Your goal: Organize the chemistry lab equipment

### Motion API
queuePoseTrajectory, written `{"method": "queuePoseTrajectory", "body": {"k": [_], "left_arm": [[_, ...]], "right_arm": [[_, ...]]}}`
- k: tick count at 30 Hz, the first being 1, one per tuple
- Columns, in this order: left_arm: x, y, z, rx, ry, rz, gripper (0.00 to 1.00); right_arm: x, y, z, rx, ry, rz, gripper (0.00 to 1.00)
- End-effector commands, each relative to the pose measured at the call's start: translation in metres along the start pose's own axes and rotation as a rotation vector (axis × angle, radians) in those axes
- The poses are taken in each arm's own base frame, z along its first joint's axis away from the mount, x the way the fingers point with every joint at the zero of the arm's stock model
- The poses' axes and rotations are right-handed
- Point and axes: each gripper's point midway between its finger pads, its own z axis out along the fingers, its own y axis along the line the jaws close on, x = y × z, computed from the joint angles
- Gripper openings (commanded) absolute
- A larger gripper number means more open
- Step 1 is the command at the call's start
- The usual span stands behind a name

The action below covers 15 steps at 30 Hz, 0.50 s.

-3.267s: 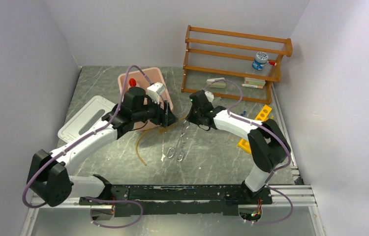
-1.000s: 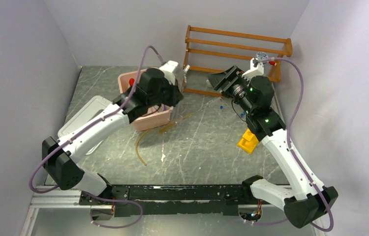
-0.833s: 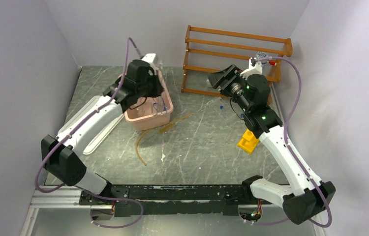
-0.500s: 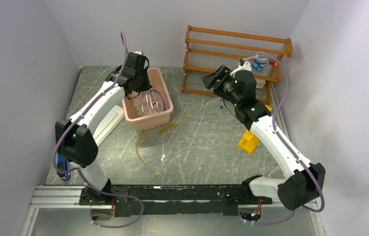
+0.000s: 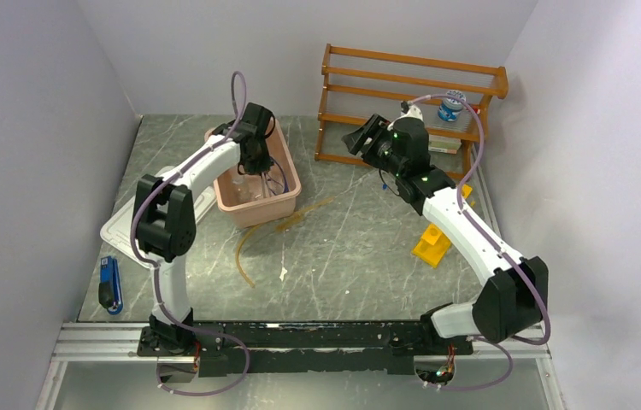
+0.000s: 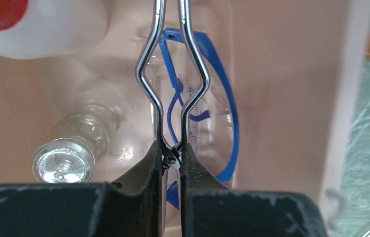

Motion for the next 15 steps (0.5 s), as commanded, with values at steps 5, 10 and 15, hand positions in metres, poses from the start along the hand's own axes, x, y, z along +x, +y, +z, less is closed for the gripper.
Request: {"method": "queuePoseTrajectory", "body": {"k": [5,10,15], "left_arm": [[0.007,0.004,0.016,-0.033,0.030,-0.037,0.05],[0.015,0.009,0.031,-0.044,0.070,-0.050,0.05],[0.017,0.013,0.031,-0.064,0.070,-0.049,0.20]], "right_arm": [[-0.008,0.011,0.011,-0.052,-0.007,-0.016,0.65],[-0.006,0.009,0.014,-0.047,-0.003,-0.021,0.65],[-0.001,0.004,0.015,-0.036,0.004,-0.028,0.65]]}}
